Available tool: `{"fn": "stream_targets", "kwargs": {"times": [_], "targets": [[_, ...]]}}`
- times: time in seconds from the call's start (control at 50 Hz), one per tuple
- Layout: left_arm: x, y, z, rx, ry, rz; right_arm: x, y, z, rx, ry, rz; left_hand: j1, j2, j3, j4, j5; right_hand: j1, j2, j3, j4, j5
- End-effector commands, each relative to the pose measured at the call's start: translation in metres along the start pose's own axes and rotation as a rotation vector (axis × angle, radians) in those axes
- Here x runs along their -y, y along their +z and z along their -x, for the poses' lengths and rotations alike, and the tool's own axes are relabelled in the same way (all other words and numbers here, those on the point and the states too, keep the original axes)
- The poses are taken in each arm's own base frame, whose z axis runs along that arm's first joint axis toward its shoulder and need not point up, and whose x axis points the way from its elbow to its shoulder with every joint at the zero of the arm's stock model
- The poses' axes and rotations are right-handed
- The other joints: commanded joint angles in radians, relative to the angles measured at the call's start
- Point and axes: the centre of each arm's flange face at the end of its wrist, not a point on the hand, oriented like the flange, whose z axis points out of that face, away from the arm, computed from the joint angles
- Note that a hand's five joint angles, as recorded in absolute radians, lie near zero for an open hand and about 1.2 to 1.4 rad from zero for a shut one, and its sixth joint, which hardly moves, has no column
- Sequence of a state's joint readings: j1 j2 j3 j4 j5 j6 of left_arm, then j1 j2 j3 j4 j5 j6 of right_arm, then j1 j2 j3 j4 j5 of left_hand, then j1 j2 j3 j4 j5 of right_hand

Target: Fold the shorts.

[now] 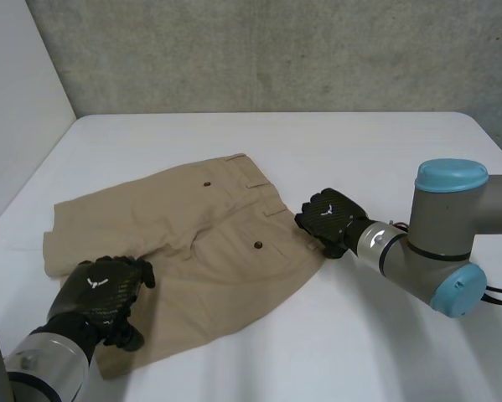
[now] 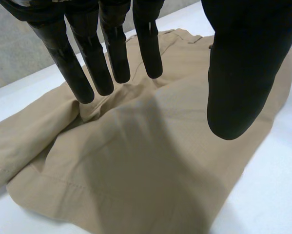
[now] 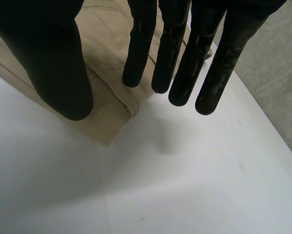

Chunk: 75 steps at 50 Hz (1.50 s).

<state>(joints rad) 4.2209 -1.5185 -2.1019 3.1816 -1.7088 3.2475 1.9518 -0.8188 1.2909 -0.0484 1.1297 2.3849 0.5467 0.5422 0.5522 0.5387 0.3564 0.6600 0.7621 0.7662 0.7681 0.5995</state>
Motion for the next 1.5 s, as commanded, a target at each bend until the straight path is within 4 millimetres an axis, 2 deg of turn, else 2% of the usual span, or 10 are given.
{"fn": "stream_targets", "kwargs": {"times": [0.02,0.1,0.22,0.4,0.56,0.88,1.38,1.46,1.48,1.5], "targets": [[-0.006,-0.003,0.000,-0.002,0.006,0.035,0.001,-0.001,0.001,0.006,0.000,0.004,0.060,0.065,0.055,0.068,0.076,0.056,-0.046,-0.050,-0.052,-0.058],[-0.008,-0.003,0.001,-0.001,0.008,0.051,0.001,-0.001,0.001,0.005,0.001,0.003,0.060,0.065,0.055,0.068,0.076,0.077,-0.026,-0.030,-0.032,-0.037],[-0.010,-0.004,0.001,-0.003,0.013,0.059,0.001,0.002,-0.002,-0.002,0.001,-0.004,0.063,0.068,0.058,0.071,0.079,0.736,0.633,0.629,0.627,0.622],[-0.017,-0.006,-0.002,-0.015,0.031,0.090,0.007,0.008,-0.002,-0.010,0.036,-0.021,0.098,0.103,0.093,0.106,0.114,0.736,0.634,0.630,0.628,0.622],[-0.026,-0.004,-0.003,-0.021,0.056,0.138,0.023,0.011,-0.026,-0.193,0.308,-0.007,0.125,0.129,0.119,0.133,0.141,0.736,0.634,0.630,0.628,0.622],[-0.049,0.010,-0.006,-0.011,0.078,0.255,0.029,0.008,-0.013,-0.168,0.323,-0.003,0.122,0.126,0.116,0.130,0.138,0.736,0.634,0.630,0.628,0.622],[-0.046,0.035,-0.006,0.013,0.068,0.197,0.031,-0.001,-0.008,-0.146,0.323,-0.002,0.263,0.267,0.257,0.271,0.278,0.736,0.634,0.630,0.628,0.622],[-0.048,0.036,-0.006,0.013,0.069,0.205,0.030,-0.001,-0.008,-0.147,0.322,-0.001,0.415,0.420,0.410,0.423,0.431,0.736,0.634,0.630,0.628,0.622],[-0.047,0.037,-0.006,0.015,0.068,0.204,0.030,-0.002,-0.008,-0.146,0.316,0.001,0.520,0.525,0.515,0.528,0.536,0.736,0.634,0.630,0.628,0.622],[-0.045,0.038,-0.005,0.019,0.064,0.192,0.030,-0.002,-0.008,-0.147,0.314,0.000,0.786,0.790,0.780,0.794,0.801,0.736,0.634,0.630,0.628,0.622]]}}
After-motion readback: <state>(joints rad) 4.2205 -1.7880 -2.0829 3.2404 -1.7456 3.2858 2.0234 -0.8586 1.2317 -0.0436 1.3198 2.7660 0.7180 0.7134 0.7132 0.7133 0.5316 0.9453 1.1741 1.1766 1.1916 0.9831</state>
